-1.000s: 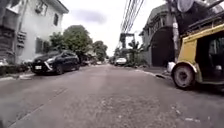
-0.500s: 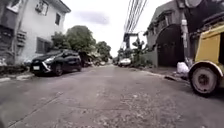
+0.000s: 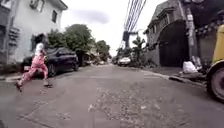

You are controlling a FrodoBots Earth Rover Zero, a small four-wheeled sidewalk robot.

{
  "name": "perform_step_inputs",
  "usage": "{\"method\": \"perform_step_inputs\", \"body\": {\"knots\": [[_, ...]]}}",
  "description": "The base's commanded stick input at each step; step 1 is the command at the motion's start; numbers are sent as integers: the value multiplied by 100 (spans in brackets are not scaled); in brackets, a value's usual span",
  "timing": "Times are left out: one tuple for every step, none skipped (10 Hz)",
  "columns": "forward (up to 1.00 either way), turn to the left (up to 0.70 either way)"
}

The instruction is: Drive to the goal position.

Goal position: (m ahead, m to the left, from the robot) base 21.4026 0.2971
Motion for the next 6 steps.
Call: {"method": "perform_step_inputs", "body": {"knots": [[100, 0], [100, 0], [100, 4], [100, 20], [100, 27], [100, 27]]}}
